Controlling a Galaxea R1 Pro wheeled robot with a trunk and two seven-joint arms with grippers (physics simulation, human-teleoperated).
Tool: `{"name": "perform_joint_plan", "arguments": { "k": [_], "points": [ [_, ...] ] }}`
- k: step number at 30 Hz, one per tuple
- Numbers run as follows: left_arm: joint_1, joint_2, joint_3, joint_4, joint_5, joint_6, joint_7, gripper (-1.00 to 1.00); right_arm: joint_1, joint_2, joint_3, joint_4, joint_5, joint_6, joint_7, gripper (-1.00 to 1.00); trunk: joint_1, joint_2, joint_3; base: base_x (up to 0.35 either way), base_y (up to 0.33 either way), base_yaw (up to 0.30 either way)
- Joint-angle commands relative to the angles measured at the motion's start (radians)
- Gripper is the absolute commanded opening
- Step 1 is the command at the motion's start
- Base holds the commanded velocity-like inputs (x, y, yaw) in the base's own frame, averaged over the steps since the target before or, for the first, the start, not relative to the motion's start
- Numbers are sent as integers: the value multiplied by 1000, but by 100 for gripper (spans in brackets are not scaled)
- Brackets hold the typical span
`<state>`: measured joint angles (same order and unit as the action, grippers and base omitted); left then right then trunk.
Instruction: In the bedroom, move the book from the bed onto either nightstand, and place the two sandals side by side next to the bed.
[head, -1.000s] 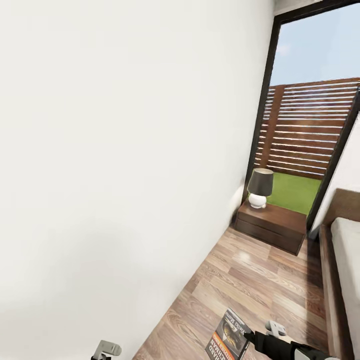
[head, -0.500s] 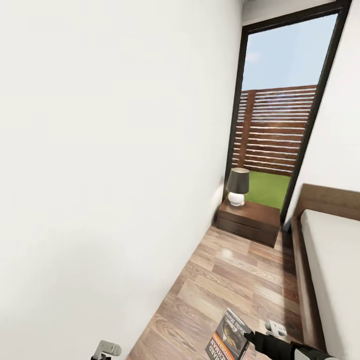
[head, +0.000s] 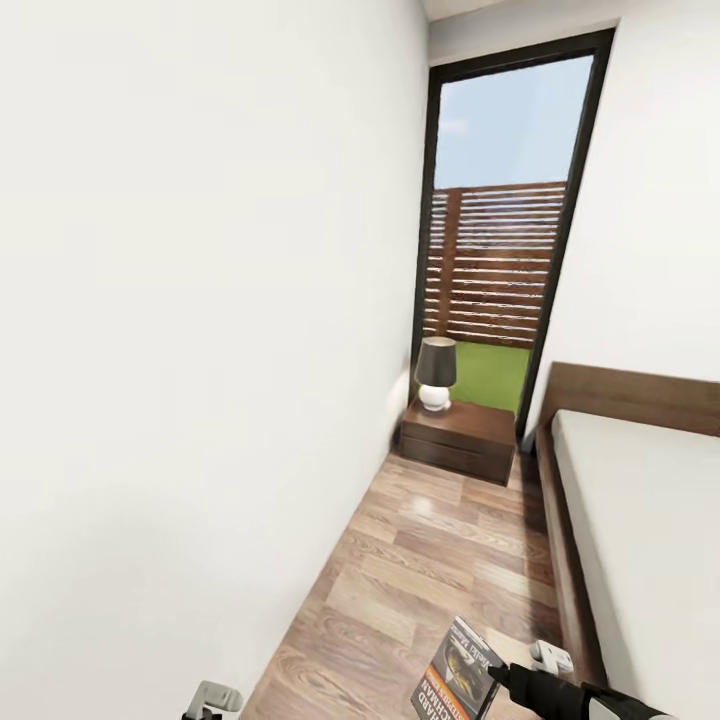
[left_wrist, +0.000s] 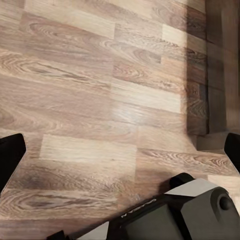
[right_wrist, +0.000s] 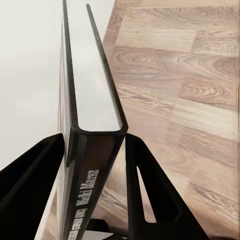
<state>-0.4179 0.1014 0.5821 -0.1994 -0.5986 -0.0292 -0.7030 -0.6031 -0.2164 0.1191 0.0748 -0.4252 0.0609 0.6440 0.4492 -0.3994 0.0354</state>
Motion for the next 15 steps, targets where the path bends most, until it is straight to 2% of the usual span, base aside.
{"name": "perform_joint_plan", "arguments": {
  "k": [1,5,15],
  "points": [
    [0,0,9,0,-10,-3,-4,100,-1,0,2,2,-12,5,5,-100,1,-1,0,261,0,-172],
    [0,0,9,0,-10,-3,-4,100,-1,0,2,2,-12,5,5,-100,1,-1,2,301,0,-76],
    [0,0,9,0,-10,-3,-4,100,-1,0,2,2,-12,5,4,-100,1,-1,2,324,0,-5]
  ]
}}
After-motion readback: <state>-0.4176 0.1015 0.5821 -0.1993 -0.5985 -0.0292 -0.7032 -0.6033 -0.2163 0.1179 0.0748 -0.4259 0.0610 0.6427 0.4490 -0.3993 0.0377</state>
